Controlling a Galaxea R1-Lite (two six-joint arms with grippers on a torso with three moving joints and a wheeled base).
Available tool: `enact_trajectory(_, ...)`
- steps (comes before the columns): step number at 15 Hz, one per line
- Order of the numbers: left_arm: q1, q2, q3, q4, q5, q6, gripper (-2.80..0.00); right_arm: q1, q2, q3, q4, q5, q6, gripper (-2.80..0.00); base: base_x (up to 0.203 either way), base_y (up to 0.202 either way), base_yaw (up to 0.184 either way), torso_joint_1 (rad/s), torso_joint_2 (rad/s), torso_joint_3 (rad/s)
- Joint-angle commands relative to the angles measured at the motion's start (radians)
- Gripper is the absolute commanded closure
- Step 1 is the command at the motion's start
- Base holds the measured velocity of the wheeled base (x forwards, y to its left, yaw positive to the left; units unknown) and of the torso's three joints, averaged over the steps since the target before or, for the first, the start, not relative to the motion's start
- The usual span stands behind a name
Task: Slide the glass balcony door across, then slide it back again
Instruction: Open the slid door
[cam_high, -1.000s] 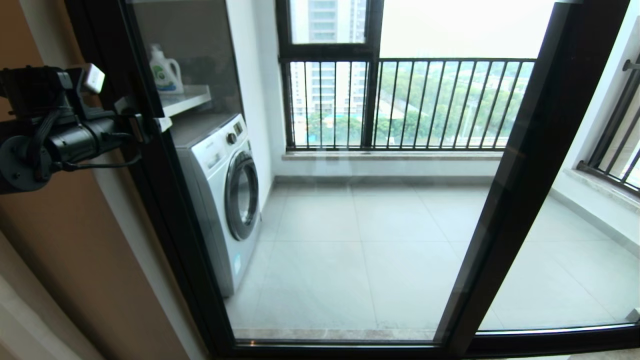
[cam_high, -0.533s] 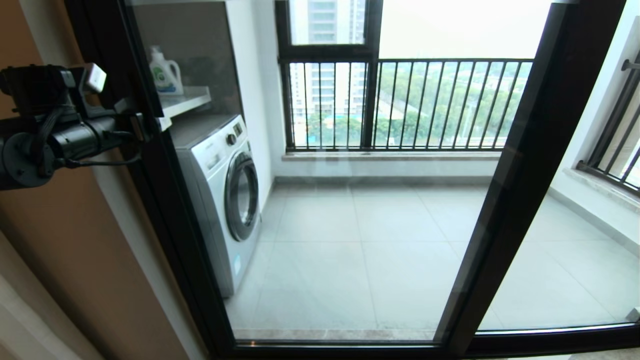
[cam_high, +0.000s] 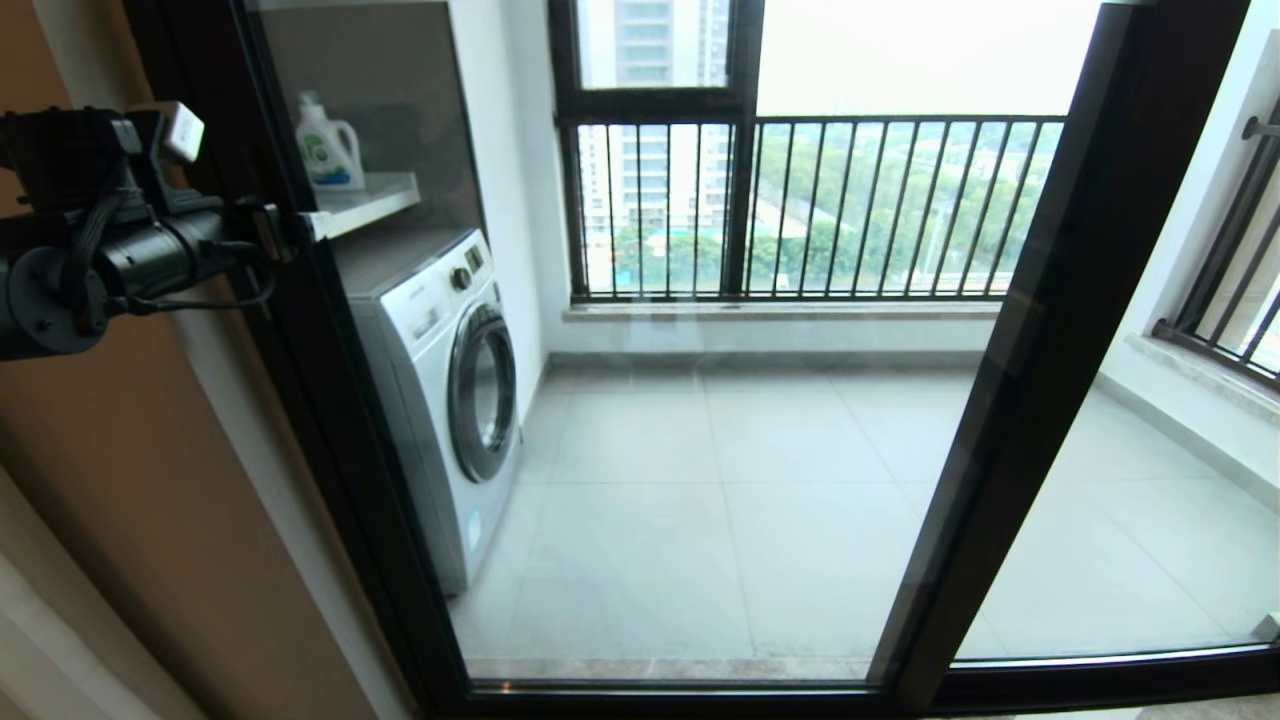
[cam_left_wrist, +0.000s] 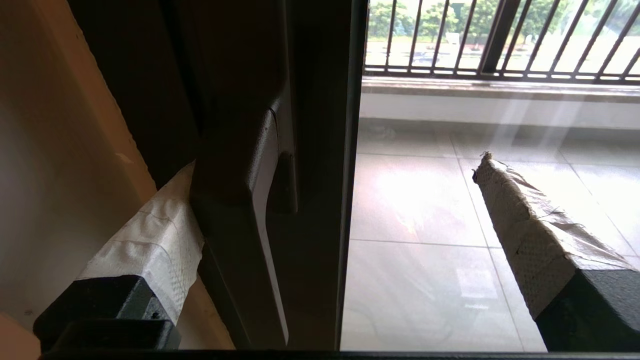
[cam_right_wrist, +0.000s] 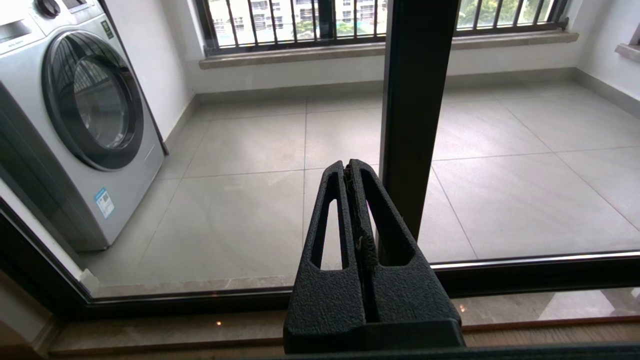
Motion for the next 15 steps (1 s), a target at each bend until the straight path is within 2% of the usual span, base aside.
enact_trajectory(1, -0.001, 0.005, -0.006, -0.002, 0.003, 0.002, -2.80, 0.000, 0.000, 0.012, 0.000, -0.001, 0.001, 0.00, 0.000, 0.000, 0.000, 0.000, 0.00, 0.000)
enact_trajectory(15, -0.071, -0.011, 0.002, -0.002, 0.008, 0.001, -2.80, 0.000, 0.000, 0.012, 0.000, -0.001, 0.000, 0.00, 0.000, 0.000, 0.000, 0.000, 0.00, 0.000)
